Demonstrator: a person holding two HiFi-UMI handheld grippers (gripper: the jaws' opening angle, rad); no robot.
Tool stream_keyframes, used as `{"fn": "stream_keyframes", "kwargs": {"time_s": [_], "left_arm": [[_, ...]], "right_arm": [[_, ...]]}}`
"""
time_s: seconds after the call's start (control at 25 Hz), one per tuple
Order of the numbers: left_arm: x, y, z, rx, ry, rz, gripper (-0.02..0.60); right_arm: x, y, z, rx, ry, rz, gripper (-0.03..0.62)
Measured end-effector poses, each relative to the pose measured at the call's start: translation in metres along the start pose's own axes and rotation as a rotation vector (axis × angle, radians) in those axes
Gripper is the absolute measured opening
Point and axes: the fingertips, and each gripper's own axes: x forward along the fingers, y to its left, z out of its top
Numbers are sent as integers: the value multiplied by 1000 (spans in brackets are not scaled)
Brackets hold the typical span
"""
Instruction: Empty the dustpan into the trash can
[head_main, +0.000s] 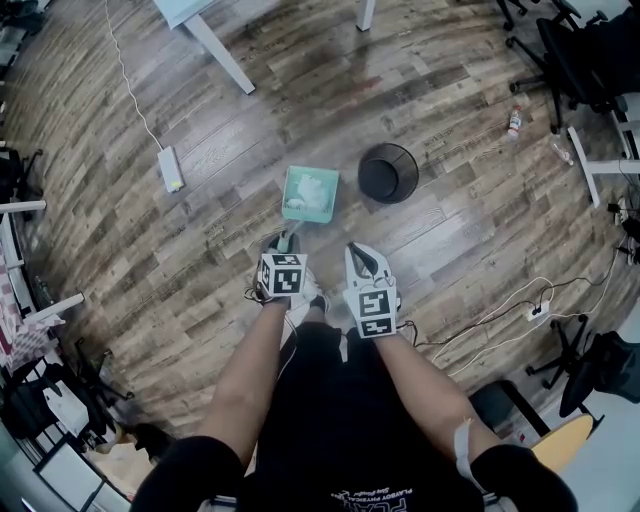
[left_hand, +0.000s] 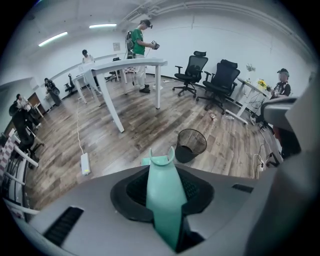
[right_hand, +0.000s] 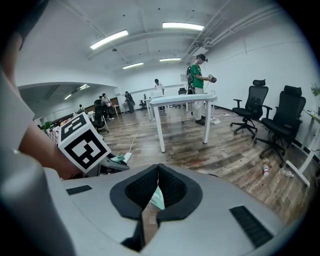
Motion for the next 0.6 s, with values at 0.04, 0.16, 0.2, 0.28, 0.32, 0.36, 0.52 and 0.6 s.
{"fn": "stream_keyframes", "kwargs": {"time_s": [0.04,0.16,0.2,0.28,0.32,0.36,0.52,0.6], "left_arm": [[-4,1,0,-5,-9,5,95],[-15,2,3,-5,-39,20,95],[-19,1,5,-2,-50,25,95],[-29,1,8,-6,-73,37,95],[-35,1,10,-11,-85,43,95],[-41,0,12,-13,-98,49,95],[-62,-9,21,10,-150,74,95],[-71,-15,23,2,-174,87,95]], "right_arm": [[-1,0,-1,-3,0,1,25],[-7,1,-3,-12,-6,4,25],[-9,2,-3,-16,-10,6,25],[-13,3,-1,-25,-19,13,25],[-15,3,1,-29,-24,17,25],[-18,4,3,-33,-30,21,25],[-34,-1,6,-59,-57,34,25],[-44,-6,5,-66,-69,40,25]]}}
